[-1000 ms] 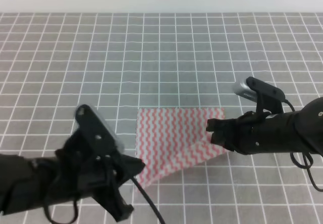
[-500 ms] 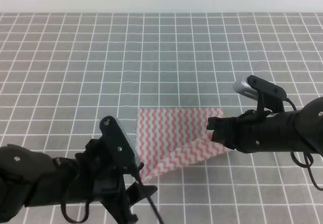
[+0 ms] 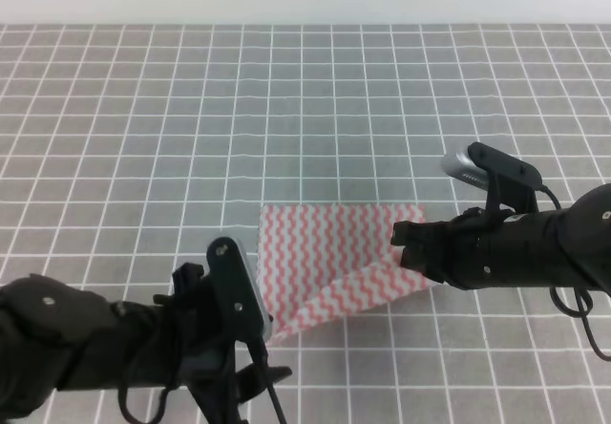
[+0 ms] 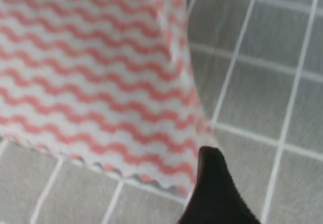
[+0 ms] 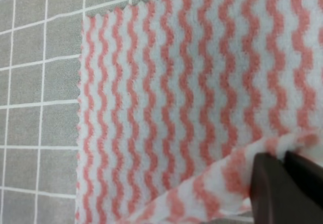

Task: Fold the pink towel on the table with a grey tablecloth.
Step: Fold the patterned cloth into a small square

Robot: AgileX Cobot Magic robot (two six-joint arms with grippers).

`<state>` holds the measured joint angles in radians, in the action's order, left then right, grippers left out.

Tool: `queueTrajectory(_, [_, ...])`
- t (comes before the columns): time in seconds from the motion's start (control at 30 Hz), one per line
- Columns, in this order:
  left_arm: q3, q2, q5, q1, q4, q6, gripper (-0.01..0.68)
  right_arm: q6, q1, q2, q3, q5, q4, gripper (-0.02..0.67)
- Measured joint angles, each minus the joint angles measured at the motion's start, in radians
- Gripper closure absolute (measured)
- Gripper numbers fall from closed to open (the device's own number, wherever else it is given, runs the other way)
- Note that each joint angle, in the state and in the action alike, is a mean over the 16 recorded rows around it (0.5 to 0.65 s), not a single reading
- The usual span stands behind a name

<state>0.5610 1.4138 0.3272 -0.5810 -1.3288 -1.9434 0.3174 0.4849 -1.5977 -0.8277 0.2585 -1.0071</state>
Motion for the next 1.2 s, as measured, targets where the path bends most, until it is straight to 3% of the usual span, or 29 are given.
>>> queueTrajectory(1.2, [0.029, 0.135, -0.078, 0.002, -0.075, -0.153, 0.259, 0.003, 0.001, -0.009, -0.002, 0.005, 0.001, 0.663])
